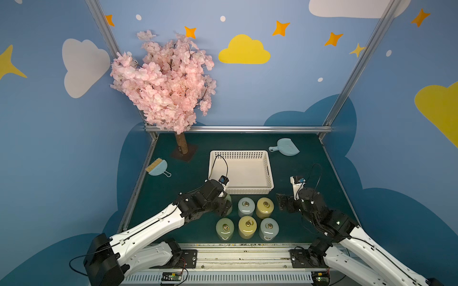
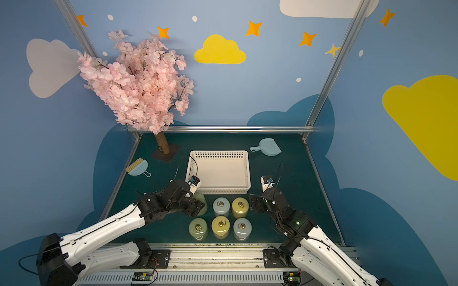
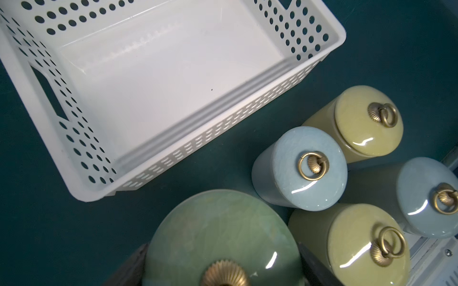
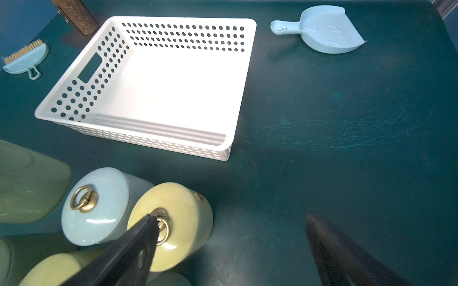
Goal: Take the tea canister out of the basket
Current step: Place the tea canister at the center of the board.
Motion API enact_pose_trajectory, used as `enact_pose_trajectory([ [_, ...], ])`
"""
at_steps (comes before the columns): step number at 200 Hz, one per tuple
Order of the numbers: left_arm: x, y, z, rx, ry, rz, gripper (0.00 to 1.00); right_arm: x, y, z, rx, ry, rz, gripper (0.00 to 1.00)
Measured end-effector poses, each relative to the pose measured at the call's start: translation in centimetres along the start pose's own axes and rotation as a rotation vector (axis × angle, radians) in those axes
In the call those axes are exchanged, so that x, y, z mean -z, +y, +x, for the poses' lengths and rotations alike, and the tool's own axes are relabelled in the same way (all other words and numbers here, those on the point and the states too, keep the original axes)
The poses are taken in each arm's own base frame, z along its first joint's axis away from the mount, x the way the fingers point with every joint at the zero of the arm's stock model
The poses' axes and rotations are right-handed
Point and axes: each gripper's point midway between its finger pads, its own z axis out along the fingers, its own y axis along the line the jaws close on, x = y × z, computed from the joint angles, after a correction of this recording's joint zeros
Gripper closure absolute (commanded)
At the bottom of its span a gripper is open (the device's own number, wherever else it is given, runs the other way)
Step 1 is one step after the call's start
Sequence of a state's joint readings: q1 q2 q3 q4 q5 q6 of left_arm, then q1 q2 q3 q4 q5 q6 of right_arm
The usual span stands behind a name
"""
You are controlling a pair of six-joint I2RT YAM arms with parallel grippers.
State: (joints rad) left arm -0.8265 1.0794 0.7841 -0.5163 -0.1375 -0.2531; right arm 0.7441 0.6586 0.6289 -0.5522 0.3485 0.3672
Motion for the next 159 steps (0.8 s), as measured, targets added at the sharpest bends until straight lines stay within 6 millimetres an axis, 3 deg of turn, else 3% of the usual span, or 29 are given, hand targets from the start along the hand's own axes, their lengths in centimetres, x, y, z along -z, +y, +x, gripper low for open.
enact_pose_trajectory([
  [159, -2.6, 0.3, 1.1, -0.053, -0.002, -0.048, 0.62, 0.1, 0.0, -0.1, -0.002, -0.005, -0.002, 0.02],
])
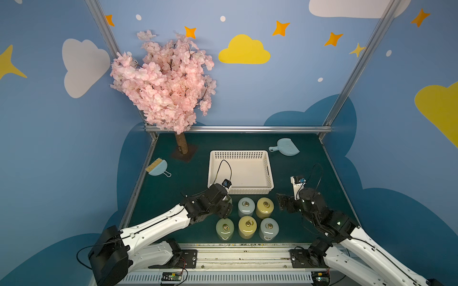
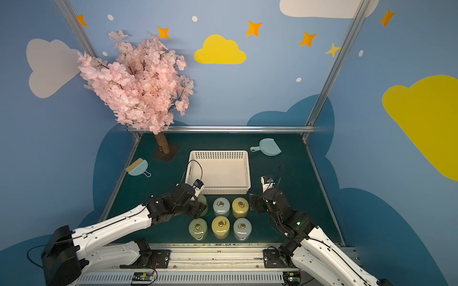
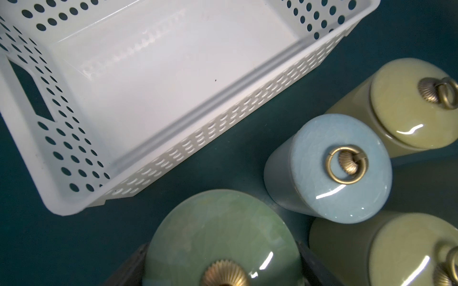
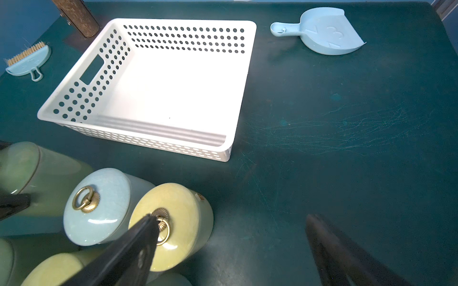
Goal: Take the tea canister out of the basket
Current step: Place the tea canister at the center of the board.
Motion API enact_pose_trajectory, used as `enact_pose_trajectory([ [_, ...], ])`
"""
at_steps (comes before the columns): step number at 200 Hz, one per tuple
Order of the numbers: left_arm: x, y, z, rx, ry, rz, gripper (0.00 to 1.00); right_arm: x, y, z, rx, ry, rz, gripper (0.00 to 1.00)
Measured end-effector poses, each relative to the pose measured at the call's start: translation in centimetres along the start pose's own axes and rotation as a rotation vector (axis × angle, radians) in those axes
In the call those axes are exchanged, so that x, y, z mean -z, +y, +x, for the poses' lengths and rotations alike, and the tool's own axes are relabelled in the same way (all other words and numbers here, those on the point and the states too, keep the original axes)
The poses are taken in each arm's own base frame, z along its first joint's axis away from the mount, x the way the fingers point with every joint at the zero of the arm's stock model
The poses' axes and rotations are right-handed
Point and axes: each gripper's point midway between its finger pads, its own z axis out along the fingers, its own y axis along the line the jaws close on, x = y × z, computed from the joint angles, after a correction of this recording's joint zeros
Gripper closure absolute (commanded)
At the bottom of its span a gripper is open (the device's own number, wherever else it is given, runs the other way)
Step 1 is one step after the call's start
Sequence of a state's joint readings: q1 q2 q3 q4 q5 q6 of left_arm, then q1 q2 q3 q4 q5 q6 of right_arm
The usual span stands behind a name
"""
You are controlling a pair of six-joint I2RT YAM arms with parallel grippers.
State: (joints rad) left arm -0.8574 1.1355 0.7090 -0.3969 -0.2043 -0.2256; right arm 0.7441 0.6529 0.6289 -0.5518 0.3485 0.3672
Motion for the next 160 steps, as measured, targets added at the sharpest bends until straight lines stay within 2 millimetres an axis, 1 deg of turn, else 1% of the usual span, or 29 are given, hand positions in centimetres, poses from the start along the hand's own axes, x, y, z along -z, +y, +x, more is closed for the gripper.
enact_pose_trajectory([
  [79, -1.2, -0.3, 0.2, -0.019, 0.015, -0.004, 0.62, 0.0, 0.0, 0.0, 0.000, 0.000, 0.000, 0.02],
  [120, -1.8, -0.3, 1.0, -0.028, 0.036, -0.013, 0.62, 0.0, 0.0, 0.0, 0.000, 0.000, 0.000, 0.02],
  [160, -2.2, -0.3, 1.0, -0.030, 0.041, -0.013, 0.62, 0.0, 0.0, 0.0, 0.001, 0.002, 0.000, 0.01],
])
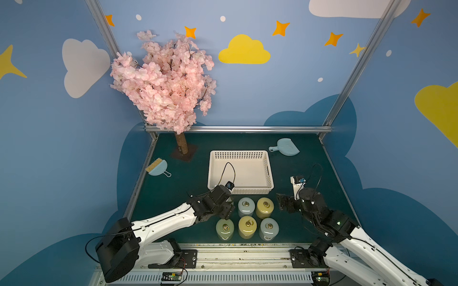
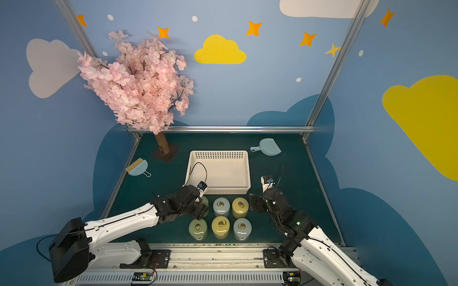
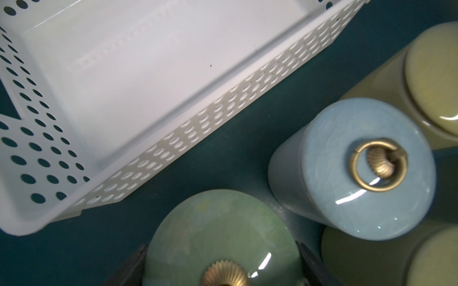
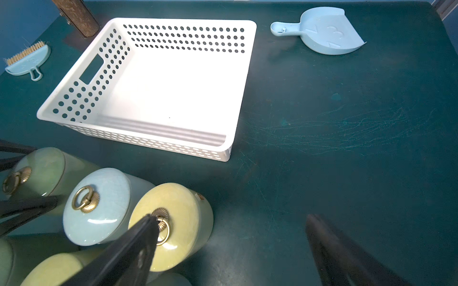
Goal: Take the tea canister out of the basket
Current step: Place the tea canister at the center of the board.
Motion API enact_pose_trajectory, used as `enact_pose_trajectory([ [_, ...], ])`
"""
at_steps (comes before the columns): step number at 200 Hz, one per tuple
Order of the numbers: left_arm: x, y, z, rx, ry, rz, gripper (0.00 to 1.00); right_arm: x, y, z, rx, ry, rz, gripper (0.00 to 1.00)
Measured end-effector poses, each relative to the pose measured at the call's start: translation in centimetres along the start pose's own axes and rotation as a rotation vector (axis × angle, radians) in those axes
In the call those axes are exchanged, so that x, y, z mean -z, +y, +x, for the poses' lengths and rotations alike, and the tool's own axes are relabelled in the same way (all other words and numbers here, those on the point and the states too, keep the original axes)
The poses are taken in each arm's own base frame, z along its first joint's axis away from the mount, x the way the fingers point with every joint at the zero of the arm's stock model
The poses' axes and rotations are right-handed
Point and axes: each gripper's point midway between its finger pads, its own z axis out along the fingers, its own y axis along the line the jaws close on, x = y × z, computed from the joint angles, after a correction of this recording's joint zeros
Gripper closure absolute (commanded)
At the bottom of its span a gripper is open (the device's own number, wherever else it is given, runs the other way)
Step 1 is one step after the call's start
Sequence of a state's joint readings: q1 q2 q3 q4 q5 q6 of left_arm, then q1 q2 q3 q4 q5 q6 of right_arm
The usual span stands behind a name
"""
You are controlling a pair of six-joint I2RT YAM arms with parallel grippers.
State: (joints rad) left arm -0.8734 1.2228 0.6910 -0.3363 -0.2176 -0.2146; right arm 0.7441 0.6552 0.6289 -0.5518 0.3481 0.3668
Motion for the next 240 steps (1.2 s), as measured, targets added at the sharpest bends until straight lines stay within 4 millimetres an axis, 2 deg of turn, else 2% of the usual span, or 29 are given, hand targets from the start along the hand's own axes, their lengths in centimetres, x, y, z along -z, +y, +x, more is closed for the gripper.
enact_pose_trajectory([
  [42, -0.3, -0.1, 0.2, -0.001, 0.010, -0.001, 0.58, 0.0, 0.0, 0.0, 0.000, 0.002, 0.001, 0.01],
  [64, -0.4, -0.1, 0.2, -0.001, 0.010, 0.000, 0.52, 0.0, 0.0, 0.0, 0.000, 0.001, 0.001, 0.01],
  [105, -0.6, -0.2, 0.3, 0.014, 0.016, -0.001, 0.21, 0.1, 0.0, -0.1, -0.003, -0.007, -0.003, 0.01],
  [137, -0.6, -0.2, 0.4, 0.031, 0.021, -0.002, 0.08, 0.2, 0.0, -0.2, -0.005, -0.012, -0.005, 0.02],
  [184, 0.2, -0.4, -0.9, 0.056, -0.005, 0.005, 0.00, 0.3, 0.0, -0.2, -0.005, -0.012, -0.005, 0.02],
  [240, 2.4, -0.4, -3.1, 0.096, -0.069, 0.018, 0.00, 0.2, 0.0, -0.2, -0.004, -0.011, -0.005, 0.01],
])
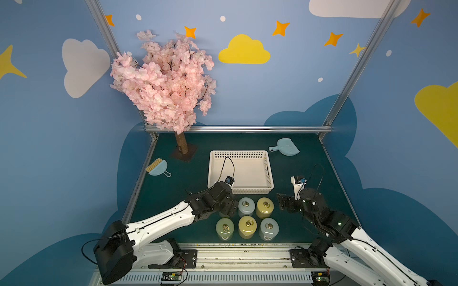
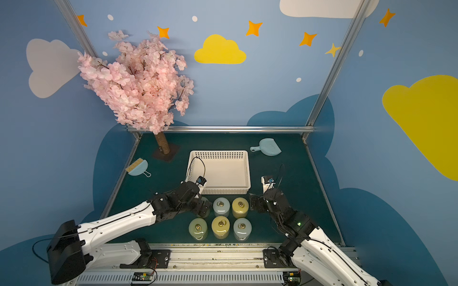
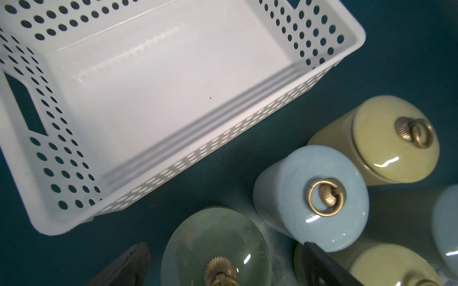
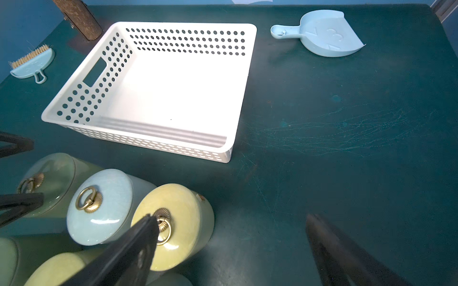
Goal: Take the tea canister out of the basket
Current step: Place the tea canister at the center of the board, then reset both arms
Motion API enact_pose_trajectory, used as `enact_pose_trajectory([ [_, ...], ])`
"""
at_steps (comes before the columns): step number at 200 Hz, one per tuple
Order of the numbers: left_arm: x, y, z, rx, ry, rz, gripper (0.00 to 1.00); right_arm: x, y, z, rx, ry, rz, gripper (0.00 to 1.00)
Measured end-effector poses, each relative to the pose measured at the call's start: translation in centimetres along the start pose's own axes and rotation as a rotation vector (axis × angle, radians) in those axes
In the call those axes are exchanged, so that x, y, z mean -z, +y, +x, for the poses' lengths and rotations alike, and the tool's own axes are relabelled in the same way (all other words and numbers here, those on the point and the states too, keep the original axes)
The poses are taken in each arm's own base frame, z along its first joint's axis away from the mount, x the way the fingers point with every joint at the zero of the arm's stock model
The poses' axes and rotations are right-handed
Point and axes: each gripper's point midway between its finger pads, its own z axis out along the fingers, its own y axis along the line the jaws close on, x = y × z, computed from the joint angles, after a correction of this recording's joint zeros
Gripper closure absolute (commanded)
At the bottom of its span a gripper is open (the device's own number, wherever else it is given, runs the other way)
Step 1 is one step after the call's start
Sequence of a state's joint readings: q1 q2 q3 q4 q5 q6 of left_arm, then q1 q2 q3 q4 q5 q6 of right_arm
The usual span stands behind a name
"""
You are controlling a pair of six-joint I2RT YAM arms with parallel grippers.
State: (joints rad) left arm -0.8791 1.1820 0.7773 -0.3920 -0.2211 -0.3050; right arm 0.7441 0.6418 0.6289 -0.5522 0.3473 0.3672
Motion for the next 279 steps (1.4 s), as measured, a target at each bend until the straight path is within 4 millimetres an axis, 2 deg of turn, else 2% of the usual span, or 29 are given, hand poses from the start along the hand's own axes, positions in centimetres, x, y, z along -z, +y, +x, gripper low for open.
enact_pose_trajectory([
  [43, 1.4, 0.6, -1.0, 0.036, -0.049, -0.021, 0.00, -0.2, 0.0, 0.2, 0.010, 0.011, 0.005, 0.02],
  [77, 2.7, 1.9, -2.2, 0.085, -0.116, -0.066, 0.00, -0.8, -0.3, 0.6, 0.028, 0.036, 0.031, 0.01],
  [129, 4.7, 6.8, -4.5, 0.215, -0.264, -0.147, 0.00, -2.3, -2.1, 1.0, 0.053, 0.098, 0.119, 0.01],
  [188, 5.4, 13.3, -3.6, 0.295, -0.395, -0.306, 0.00, -2.9, -4.6, -0.7, 0.031, 0.079, 0.180, 0.02],
  [226, 5.0, 15.9, -2.8, 0.274, -0.441, -0.399, 0.00, -3.2, -7.2, -1.8, -0.038, 0.037, 0.225, 0.01],
  [279, 5.9, 18.5, -4.0, 0.197, -0.542, -0.493, 0.00, -4.0, -10.3, -1.4, -0.136, 0.008, 0.261, 0.02],
])
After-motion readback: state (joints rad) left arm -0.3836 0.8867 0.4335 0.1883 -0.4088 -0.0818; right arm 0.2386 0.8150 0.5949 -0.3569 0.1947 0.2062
